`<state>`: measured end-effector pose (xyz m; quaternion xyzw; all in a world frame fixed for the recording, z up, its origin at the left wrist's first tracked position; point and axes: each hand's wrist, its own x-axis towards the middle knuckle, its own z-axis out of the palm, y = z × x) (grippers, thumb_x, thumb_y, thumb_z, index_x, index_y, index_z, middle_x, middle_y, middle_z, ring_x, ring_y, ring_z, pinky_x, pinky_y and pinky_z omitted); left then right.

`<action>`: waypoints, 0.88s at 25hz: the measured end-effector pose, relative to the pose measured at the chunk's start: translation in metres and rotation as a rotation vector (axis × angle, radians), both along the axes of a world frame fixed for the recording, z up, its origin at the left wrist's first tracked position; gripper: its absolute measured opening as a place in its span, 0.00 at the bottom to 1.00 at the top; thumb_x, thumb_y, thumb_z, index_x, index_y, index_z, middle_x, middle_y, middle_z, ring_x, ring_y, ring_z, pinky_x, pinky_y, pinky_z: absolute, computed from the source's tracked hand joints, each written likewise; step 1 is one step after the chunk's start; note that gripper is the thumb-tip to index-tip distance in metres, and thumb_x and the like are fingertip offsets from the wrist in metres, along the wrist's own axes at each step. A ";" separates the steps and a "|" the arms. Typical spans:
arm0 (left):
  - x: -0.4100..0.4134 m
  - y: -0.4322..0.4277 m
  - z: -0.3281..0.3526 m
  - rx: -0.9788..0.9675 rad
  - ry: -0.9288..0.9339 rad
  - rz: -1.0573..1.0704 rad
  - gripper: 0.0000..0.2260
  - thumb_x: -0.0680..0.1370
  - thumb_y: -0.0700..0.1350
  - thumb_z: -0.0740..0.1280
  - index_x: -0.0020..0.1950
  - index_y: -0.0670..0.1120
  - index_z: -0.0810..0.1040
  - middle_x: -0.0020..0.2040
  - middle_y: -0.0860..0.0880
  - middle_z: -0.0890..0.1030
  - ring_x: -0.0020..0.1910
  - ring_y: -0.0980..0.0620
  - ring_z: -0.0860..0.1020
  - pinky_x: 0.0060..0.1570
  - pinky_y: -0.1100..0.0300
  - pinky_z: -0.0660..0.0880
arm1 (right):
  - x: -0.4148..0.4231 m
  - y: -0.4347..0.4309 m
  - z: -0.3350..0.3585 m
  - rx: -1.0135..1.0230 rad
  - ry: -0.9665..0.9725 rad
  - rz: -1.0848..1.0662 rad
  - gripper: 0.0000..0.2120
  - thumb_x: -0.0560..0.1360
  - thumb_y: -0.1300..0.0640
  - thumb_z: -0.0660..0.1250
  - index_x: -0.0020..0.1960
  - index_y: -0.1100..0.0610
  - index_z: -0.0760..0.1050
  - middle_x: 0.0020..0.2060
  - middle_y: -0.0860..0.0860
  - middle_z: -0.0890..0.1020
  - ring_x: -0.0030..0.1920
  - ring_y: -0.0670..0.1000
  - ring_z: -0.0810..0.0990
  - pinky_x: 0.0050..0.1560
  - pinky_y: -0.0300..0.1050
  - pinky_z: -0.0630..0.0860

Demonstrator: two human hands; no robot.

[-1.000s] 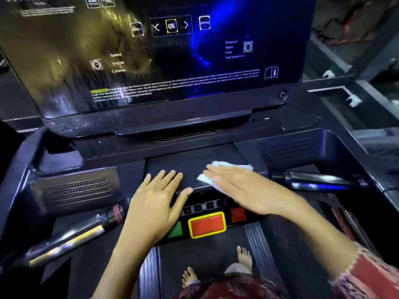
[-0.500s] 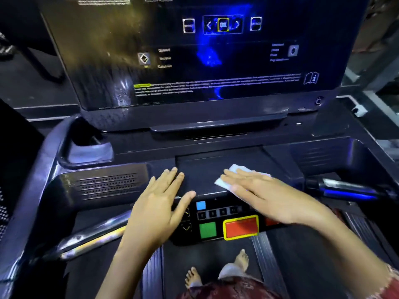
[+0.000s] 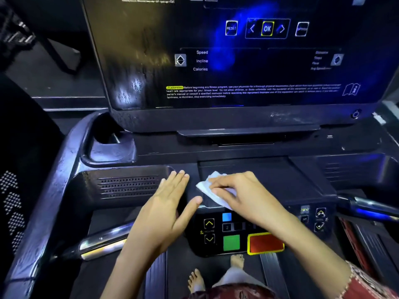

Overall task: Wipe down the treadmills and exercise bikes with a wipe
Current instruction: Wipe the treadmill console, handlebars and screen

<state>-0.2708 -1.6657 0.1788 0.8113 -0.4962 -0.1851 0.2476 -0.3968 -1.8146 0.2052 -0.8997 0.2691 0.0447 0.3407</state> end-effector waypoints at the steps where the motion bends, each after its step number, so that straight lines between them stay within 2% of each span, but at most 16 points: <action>1: 0.001 -0.002 -0.001 -0.002 0.001 -0.001 0.42 0.69 0.71 0.43 0.76 0.49 0.59 0.76 0.55 0.57 0.73 0.65 0.46 0.66 0.77 0.37 | 0.010 0.000 -0.002 0.009 0.035 0.060 0.10 0.81 0.58 0.59 0.47 0.61 0.77 0.47 0.51 0.81 0.52 0.57 0.74 0.54 0.51 0.71; 2: 0.002 -0.004 -0.001 -0.005 -0.004 -0.004 0.42 0.69 0.71 0.43 0.76 0.48 0.59 0.76 0.55 0.57 0.73 0.64 0.46 0.66 0.77 0.37 | 0.019 -0.003 -0.004 0.015 0.088 0.132 0.11 0.82 0.55 0.57 0.48 0.60 0.74 0.48 0.49 0.78 0.52 0.56 0.72 0.54 0.49 0.70; 3: 0.003 -0.006 -0.001 -0.004 -0.011 -0.006 0.42 0.69 0.71 0.43 0.76 0.48 0.60 0.76 0.54 0.58 0.74 0.64 0.47 0.66 0.77 0.37 | 0.026 -0.008 -0.008 0.009 0.127 0.199 0.12 0.83 0.53 0.53 0.54 0.58 0.73 0.53 0.49 0.76 0.57 0.55 0.71 0.58 0.49 0.67; 4: 0.003 -0.009 -0.001 0.002 -0.012 -0.008 0.42 0.69 0.71 0.42 0.76 0.48 0.60 0.76 0.54 0.58 0.74 0.63 0.47 0.66 0.77 0.37 | 0.029 -0.014 -0.010 0.003 0.157 0.256 0.16 0.84 0.51 0.50 0.63 0.57 0.71 0.63 0.48 0.73 0.65 0.53 0.67 0.67 0.49 0.63; 5: 0.004 -0.012 -0.001 0.006 -0.008 -0.006 0.42 0.69 0.71 0.42 0.76 0.48 0.60 0.76 0.54 0.58 0.74 0.63 0.47 0.65 0.77 0.37 | 0.029 -0.022 -0.010 0.000 0.192 0.295 0.19 0.84 0.51 0.47 0.71 0.55 0.65 0.71 0.46 0.67 0.73 0.49 0.60 0.73 0.51 0.56; 7: 0.004 -0.017 -0.001 0.022 -0.002 -0.007 0.43 0.68 0.71 0.42 0.77 0.48 0.59 0.77 0.54 0.57 0.75 0.61 0.48 0.66 0.76 0.37 | 0.015 -0.036 -0.006 -0.042 0.285 0.278 0.22 0.85 0.51 0.45 0.77 0.53 0.55 0.77 0.44 0.55 0.77 0.45 0.49 0.76 0.51 0.48; 9: 0.004 -0.021 -0.002 0.048 0.003 -0.001 0.44 0.67 0.71 0.41 0.77 0.49 0.57 0.77 0.55 0.55 0.76 0.59 0.48 0.69 0.72 0.39 | -0.002 -0.047 -0.001 -0.129 0.427 0.186 0.22 0.84 0.54 0.45 0.77 0.54 0.54 0.78 0.46 0.51 0.77 0.49 0.49 0.75 0.54 0.50; 11: 0.002 -0.026 -0.001 0.074 0.006 -0.002 0.44 0.67 0.72 0.40 0.78 0.50 0.55 0.77 0.55 0.54 0.76 0.58 0.47 0.70 0.69 0.42 | -0.006 -0.048 0.002 -0.214 0.564 0.135 0.21 0.84 0.57 0.47 0.76 0.56 0.56 0.78 0.50 0.53 0.76 0.56 0.53 0.73 0.60 0.56; 13: 0.001 -0.031 0.000 0.100 0.001 -0.011 0.45 0.66 0.71 0.40 0.78 0.49 0.55 0.77 0.54 0.54 0.76 0.58 0.48 0.69 0.70 0.40 | 0.006 -0.038 0.005 -0.217 0.487 0.197 0.19 0.83 0.58 0.48 0.73 0.53 0.60 0.74 0.52 0.60 0.74 0.58 0.56 0.69 0.63 0.61; 15: 0.000 -0.036 0.002 0.137 -0.027 -0.031 0.46 0.65 0.71 0.39 0.78 0.47 0.55 0.78 0.52 0.54 0.76 0.58 0.48 0.66 0.73 0.37 | 0.017 -0.027 0.004 -0.111 0.327 0.331 0.21 0.84 0.56 0.47 0.76 0.51 0.56 0.75 0.47 0.58 0.75 0.52 0.53 0.73 0.59 0.54; 17: -0.003 -0.043 0.007 0.181 -0.072 -0.052 0.46 0.66 0.71 0.39 0.78 0.47 0.54 0.78 0.51 0.53 0.76 0.58 0.47 0.64 0.74 0.35 | 0.015 -0.031 0.003 -0.052 0.281 0.345 0.22 0.84 0.53 0.45 0.78 0.50 0.50 0.78 0.44 0.52 0.77 0.46 0.47 0.75 0.53 0.45; 20: -0.018 -0.059 0.016 0.275 -0.131 -0.087 0.34 0.78 0.67 0.47 0.78 0.48 0.52 0.79 0.52 0.50 0.77 0.56 0.44 0.69 0.67 0.39 | -0.014 -0.058 -0.002 -0.100 0.343 0.237 0.23 0.84 0.51 0.44 0.79 0.49 0.49 0.78 0.43 0.50 0.77 0.45 0.45 0.75 0.51 0.45; 22: -0.033 -0.075 0.021 0.328 -0.124 -0.120 0.30 0.80 0.62 0.49 0.78 0.49 0.51 0.79 0.53 0.50 0.77 0.54 0.44 0.71 0.63 0.43 | -0.039 -0.074 0.001 -0.129 0.420 0.135 0.24 0.84 0.52 0.44 0.79 0.51 0.48 0.78 0.45 0.50 0.77 0.48 0.48 0.75 0.50 0.48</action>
